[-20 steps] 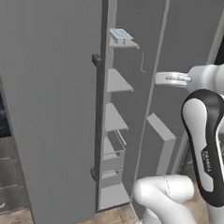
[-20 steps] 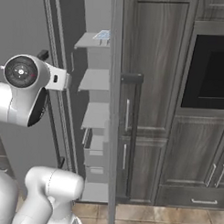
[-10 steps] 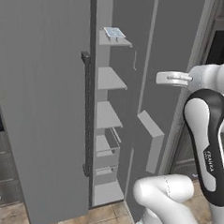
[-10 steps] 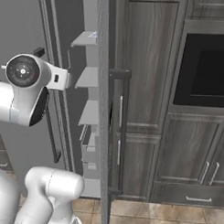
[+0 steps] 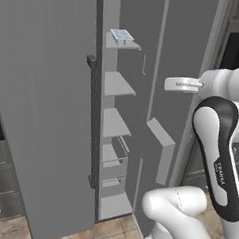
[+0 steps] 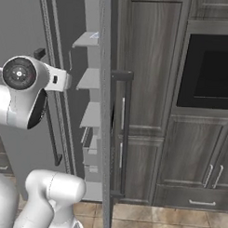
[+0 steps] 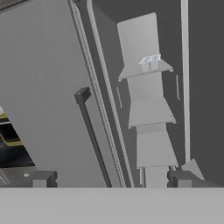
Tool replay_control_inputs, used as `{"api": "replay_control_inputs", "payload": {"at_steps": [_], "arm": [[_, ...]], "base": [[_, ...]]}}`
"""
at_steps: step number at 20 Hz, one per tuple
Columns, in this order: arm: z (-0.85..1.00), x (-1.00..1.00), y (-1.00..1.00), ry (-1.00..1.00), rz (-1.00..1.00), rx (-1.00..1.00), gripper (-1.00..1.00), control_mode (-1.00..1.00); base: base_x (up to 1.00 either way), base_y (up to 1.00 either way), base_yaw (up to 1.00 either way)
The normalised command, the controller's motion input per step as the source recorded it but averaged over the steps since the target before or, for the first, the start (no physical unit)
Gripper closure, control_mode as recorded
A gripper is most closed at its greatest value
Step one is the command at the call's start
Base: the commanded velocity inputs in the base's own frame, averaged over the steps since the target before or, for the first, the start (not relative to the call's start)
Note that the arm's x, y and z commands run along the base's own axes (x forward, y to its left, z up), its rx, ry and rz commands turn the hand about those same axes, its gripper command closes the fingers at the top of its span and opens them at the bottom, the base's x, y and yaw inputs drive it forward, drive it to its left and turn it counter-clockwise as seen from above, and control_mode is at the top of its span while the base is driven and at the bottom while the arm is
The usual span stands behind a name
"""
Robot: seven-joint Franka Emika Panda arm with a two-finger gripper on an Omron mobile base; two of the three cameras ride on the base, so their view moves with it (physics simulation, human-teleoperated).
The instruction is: The ice cube tray has been filled with water. Take the tray and place it in the freezer to make ice. Close the freezer door after placing the tray.
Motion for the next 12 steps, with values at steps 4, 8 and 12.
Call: {"api": "replay_control_inputs", "payload": {"at_steps": [4,8,12], "arm": [[-0.01,-0.41,0.15,-0.08,0.00,-0.03,-1.00,-1.00],[0.00,-0.82,0.14,-0.09,0.00,-0.03,-1.00,-1.00],[0.18,-0.62,0.05,-0.01,0.00,-0.01,-1.00,-1.00]], "base": [[0.00,0.00,0.00],[0.00,0.00,0.00],[0.00,0.00,0.00]]}}
